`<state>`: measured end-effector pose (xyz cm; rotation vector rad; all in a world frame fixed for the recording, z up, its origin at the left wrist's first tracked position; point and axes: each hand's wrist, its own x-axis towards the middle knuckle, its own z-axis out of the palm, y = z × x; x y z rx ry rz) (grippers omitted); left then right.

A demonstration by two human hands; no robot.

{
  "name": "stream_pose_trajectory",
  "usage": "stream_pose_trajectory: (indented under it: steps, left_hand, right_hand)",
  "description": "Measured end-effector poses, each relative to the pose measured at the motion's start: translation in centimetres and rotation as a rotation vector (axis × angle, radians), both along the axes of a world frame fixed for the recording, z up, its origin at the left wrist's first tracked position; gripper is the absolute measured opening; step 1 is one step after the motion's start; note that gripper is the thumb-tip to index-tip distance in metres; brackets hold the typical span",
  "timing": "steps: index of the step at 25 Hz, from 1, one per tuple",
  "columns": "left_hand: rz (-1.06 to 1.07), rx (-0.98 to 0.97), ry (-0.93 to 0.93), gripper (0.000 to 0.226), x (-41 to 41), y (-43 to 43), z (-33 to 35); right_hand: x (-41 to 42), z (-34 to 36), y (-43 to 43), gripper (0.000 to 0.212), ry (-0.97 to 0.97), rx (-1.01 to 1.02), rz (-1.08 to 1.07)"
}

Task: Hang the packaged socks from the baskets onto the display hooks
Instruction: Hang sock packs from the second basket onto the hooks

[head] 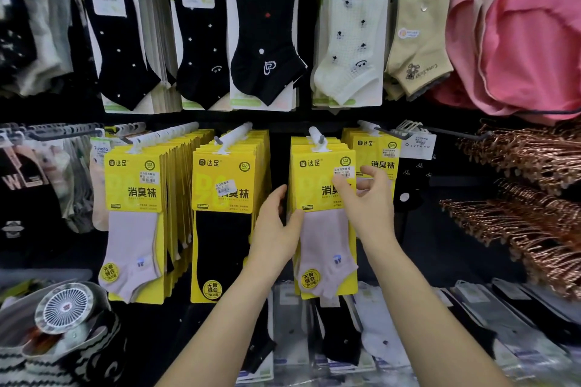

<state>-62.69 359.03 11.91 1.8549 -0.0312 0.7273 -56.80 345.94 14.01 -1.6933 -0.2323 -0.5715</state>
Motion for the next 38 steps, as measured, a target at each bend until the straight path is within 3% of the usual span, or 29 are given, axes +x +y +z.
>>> stream_pose_trajectory:
  steps: [5,16,20,27,32,38]
  left_hand:
    - [-0.204,-0.06,-0.128,0.041,1.4,-1.6,0.1]
    - [-0.179,-0.294,-0.069,0.047,5.8,-1.1,-1.5]
    - [-0.19,-0.305,-0.023,0.046,5.0,-1.9,-3.3]
    - [-0.176,-0.439,0.073,0.049,2.7,-0.8,-4.3]
    - [0.002,-0.388,0.218,0.055,-2.4,-0.4,-10.5]
    - [-0.051,-0.237,0.547,0.049,-8.2,-2.7,-21.7]
  right_hand:
    - [0.8,-1.2,1.7,0.042,-0.043,-0.015,0.236]
    - [3.3,-2.6,1.8,0.044,0.049,-0.038,0.27]
    - [2.9,-4.0,0.8,0.036,0.1,-0.103,0.262]
    - [0.1,-5.7,-1.1,0.04,0.064,-0.191,0.397]
    - [-2.5,-10.7,-4.6,0.069,0.262,-0.391,0.435]
    - [-7.8,-22.4,-10.9,0.059,0.536,-1.024,0.559]
